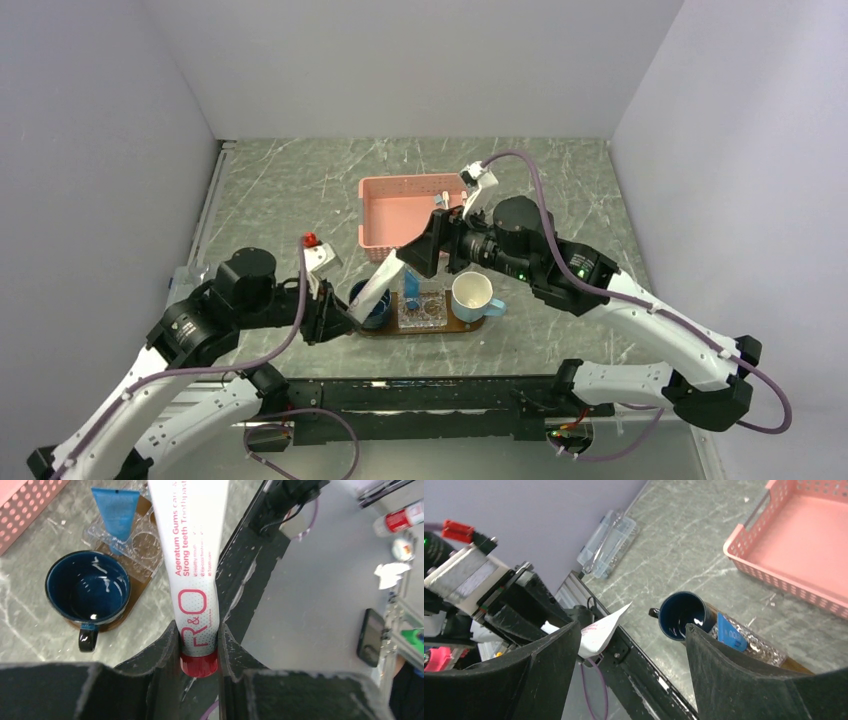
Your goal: Prepare toiletry sets of a toothbrush and toothpaste on the tray
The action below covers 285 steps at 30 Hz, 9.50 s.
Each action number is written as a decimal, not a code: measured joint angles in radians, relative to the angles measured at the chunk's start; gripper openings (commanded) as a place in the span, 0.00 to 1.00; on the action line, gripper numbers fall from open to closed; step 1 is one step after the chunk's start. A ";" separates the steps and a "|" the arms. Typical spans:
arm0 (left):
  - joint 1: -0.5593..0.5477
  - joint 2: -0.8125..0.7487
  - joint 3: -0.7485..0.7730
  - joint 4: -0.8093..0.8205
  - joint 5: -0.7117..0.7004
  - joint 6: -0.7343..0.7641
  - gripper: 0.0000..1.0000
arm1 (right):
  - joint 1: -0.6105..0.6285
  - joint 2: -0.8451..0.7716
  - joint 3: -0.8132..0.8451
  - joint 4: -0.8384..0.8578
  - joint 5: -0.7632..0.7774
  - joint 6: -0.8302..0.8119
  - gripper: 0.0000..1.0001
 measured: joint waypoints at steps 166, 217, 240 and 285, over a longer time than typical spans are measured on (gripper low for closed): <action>0.313 0.100 -0.020 0.163 -0.573 -0.033 0.86 | -0.004 0.329 0.120 -0.457 0.224 -0.282 0.00; 0.314 0.088 -0.020 0.163 -0.572 -0.033 0.86 | 0.042 0.399 -0.016 -0.309 0.306 -0.236 0.09; 0.314 0.088 -0.020 0.163 -0.571 -0.033 0.87 | 0.046 0.346 0.055 -0.332 0.360 -0.217 0.47; 0.314 0.066 -0.020 0.163 -0.550 -0.032 0.87 | -0.431 0.852 0.377 -0.266 0.151 -0.312 0.45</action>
